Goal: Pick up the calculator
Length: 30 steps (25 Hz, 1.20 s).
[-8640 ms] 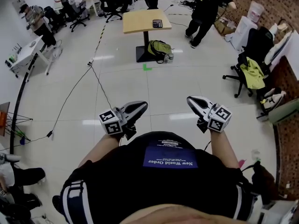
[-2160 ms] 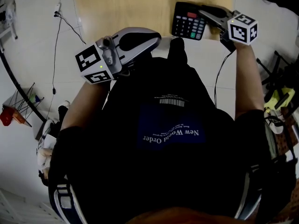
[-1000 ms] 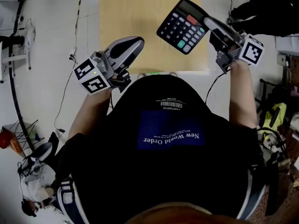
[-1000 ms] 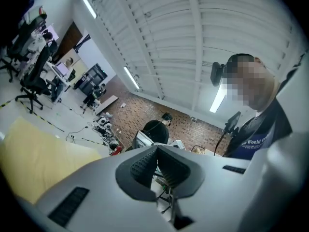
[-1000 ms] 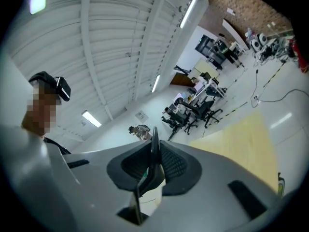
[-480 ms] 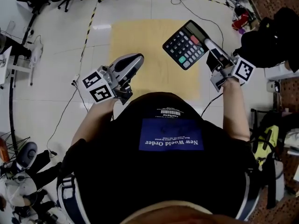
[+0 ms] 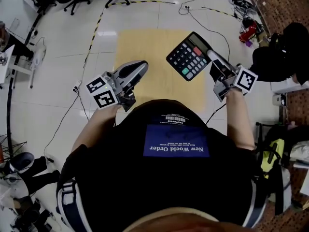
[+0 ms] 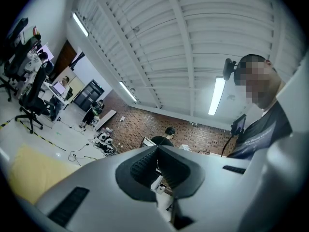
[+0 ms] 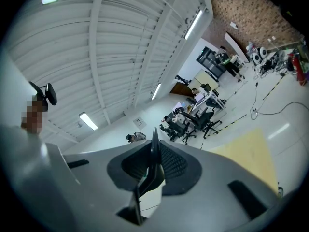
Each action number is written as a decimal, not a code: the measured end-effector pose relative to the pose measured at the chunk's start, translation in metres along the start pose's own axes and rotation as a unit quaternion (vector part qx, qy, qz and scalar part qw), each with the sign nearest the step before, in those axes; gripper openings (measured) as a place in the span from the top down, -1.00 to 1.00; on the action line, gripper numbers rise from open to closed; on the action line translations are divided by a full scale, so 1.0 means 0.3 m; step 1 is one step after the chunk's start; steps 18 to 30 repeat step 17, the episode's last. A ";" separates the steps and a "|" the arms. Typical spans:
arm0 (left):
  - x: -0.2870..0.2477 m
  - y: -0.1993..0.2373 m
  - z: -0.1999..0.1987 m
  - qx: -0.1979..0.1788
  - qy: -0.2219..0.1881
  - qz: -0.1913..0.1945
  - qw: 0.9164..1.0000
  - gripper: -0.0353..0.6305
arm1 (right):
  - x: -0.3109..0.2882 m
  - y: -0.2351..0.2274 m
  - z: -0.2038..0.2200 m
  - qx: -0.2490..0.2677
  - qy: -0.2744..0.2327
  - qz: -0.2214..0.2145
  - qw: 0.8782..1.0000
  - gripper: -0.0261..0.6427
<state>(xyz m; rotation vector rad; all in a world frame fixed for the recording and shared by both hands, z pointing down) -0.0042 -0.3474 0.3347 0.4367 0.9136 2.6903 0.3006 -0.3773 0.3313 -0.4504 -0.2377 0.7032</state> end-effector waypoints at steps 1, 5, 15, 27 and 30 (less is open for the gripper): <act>0.000 -0.001 0.001 0.000 0.000 0.000 1.000 0.88 | 0.001 -0.001 0.000 0.000 0.000 0.000 1.000 0.81; 0.001 -0.001 0.004 0.001 0.001 -0.003 1.000 0.87 | 0.002 -0.004 0.001 -0.002 0.000 -0.001 1.000 0.81; -0.001 -0.005 0.003 0.000 0.001 -0.002 1.000 0.88 | -0.001 -0.003 0.005 -0.006 -0.002 -0.004 1.000 0.81; 0.001 -0.006 0.004 0.001 0.000 -0.002 1.000 0.88 | 0.001 -0.002 0.005 -0.005 -0.003 -0.005 1.000 0.81; 0.001 -0.006 0.004 0.001 0.000 -0.002 1.000 0.88 | 0.001 -0.002 0.005 -0.005 -0.003 -0.005 1.000 0.81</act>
Point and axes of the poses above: the fingertips, and each gripper's own axes: x backward along the fingers, y to its left, z out of its underside, the point moved 5 cm from there along x, backward along the fingers, and after that the axes turned 13 degrees about x, right-handed, at the moved point
